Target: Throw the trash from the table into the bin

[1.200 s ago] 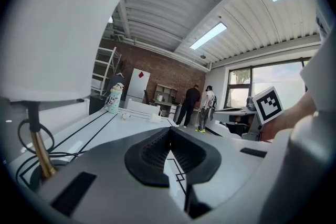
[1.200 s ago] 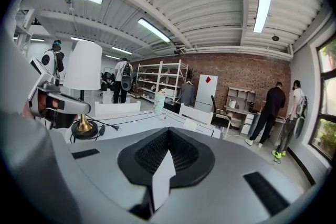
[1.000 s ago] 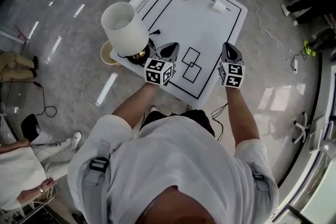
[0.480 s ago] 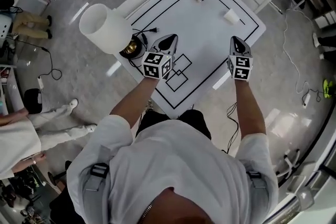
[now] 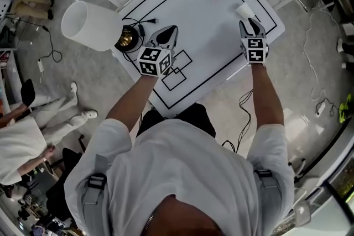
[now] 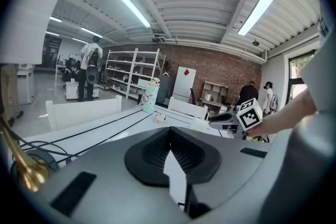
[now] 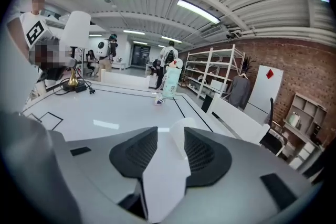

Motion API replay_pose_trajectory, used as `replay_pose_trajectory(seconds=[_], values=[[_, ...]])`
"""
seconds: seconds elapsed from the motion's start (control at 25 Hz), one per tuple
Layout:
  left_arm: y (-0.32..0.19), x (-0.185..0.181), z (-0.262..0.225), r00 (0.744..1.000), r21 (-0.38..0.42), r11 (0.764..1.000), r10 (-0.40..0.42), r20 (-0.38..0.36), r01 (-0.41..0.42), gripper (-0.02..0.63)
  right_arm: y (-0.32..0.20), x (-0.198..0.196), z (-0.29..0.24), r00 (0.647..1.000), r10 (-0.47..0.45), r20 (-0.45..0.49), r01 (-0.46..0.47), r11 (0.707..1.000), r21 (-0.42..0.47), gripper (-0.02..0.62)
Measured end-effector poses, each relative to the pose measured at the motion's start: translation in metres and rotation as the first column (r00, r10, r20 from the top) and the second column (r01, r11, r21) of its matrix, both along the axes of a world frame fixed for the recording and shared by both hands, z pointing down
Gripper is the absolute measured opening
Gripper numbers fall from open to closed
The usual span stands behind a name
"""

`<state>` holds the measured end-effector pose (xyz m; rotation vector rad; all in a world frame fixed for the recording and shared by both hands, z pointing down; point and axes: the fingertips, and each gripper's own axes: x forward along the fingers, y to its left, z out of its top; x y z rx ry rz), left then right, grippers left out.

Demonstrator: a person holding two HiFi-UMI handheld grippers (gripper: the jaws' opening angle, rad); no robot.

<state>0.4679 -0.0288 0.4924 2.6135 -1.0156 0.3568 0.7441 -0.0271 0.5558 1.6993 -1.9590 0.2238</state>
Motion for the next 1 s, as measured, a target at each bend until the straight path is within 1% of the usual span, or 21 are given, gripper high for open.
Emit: replay_pose_trajectory(seconds=[0.08,0.2,0.36,0.48,0.6,0.72,0.8,1.0], values=[[0.001,-0.003,0.005,1.0,-0.01,1.0,-0.013,0.007,0.013,0.011,-0.011,0.008,0.008,0.999,-0.031,-0.041,0.029,0.999,-0.032,0.177],[0.0,-0.008,0.015,0.999,-0.025,0.999,-0.032,0.017,0.032,0.011,-0.026,0.016,0.018,0.993,-0.074,-0.09,0.066,0.994,-0.086,0.231],[-0.001,-0.006,0.024,0.999,-0.041,0.998,-0.037,0.019,0.038,0.011,-0.039,0.023,0.033,0.981,-0.122,-0.15,0.1,0.984,-0.144,0.255],[-0.001,-0.002,0.031,0.999,-0.048,0.998,-0.028,0.015,0.029,0.011,-0.048,0.027,0.044,0.977,-0.137,-0.162,0.108,0.979,-0.176,0.281],[-0.003,0.003,0.038,0.999,-0.05,0.998,-0.033,0.01,0.033,0.011,-0.056,0.028,0.055,0.972,-0.154,-0.175,0.115,0.97,-0.212,0.284],[-0.004,0.004,0.042,0.999,-0.057,0.998,-0.035,0.017,0.036,0.011,-0.052,0.031,0.063,0.966,-0.148,-0.214,0.097,0.968,-0.232,0.28],[-0.005,0.002,0.042,0.999,-0.058,0.998,-0.038,0.025,0.039,0.011,-0.049,0.031,0.063,0.965,-0.138,-0.224,0.087,0.971,-0.223,0.27],[-0.006,-0.01,0.035,0.999,-0.039,0.998,-0.042,0.034,0.043,0.011,-0.039,0.02,0.047,0.971,-0.115,-0.211,0.08,0.983,-0.166,0.262]])
